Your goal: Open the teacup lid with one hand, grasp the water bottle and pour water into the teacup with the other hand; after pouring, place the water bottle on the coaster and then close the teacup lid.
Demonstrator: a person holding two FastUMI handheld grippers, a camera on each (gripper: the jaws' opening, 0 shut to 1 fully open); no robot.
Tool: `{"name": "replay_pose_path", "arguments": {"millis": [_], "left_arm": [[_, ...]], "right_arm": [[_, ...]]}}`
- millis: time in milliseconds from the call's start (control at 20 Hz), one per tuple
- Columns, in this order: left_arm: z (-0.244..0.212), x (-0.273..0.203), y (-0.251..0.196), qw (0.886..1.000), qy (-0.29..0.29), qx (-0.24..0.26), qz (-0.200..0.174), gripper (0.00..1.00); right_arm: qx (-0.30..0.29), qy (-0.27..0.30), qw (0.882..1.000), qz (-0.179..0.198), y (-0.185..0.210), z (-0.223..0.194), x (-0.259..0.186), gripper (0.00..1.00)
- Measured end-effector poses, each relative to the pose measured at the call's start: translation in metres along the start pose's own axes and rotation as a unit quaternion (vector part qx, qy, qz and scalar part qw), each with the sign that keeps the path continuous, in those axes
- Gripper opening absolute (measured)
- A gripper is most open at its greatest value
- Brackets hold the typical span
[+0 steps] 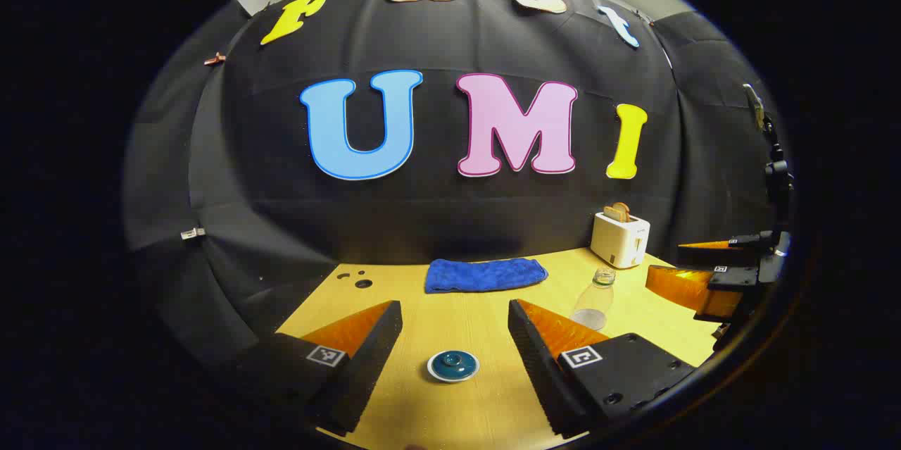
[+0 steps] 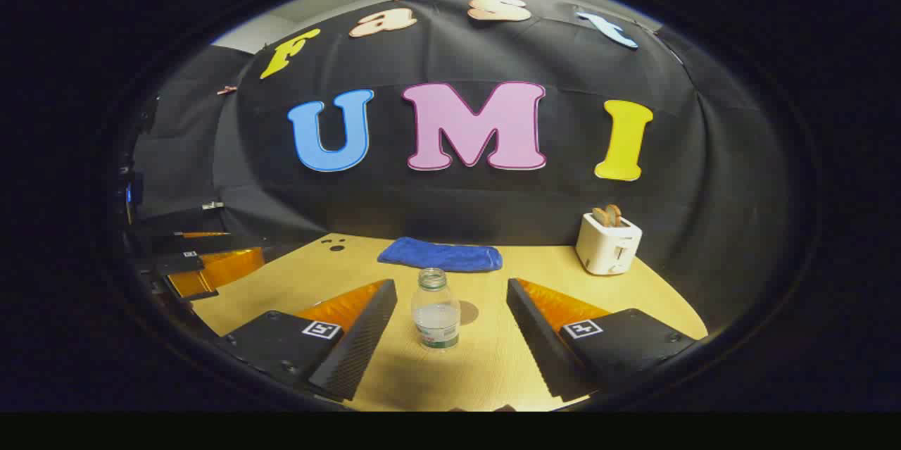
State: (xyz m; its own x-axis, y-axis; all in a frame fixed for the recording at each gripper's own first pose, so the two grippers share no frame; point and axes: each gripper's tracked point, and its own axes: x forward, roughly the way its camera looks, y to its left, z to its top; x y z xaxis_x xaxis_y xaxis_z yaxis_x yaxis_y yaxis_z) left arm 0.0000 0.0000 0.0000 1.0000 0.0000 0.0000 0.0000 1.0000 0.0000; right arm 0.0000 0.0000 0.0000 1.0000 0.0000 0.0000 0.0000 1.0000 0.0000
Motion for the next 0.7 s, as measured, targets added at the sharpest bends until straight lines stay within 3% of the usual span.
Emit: {"name": "replay_pose_path", "arguments": {"millis": [150, 700], "left_arm": [[-0.010, 0.001, -0.007, 1.000, 0.016, 0.004, -0.020, 0.95], [-0.035, 0.024, 0.007, 0.999, 0.031, 0.014, -0.012, 0.95]], "right_arm": [[0.001, 0.008, 1.000, 0.006, 0.002, -0.003, 0.001, 0.98], [0.005, 0.028, 0.999, 0.023, 0.012, -0.013, 0.015, 0.98]]}}
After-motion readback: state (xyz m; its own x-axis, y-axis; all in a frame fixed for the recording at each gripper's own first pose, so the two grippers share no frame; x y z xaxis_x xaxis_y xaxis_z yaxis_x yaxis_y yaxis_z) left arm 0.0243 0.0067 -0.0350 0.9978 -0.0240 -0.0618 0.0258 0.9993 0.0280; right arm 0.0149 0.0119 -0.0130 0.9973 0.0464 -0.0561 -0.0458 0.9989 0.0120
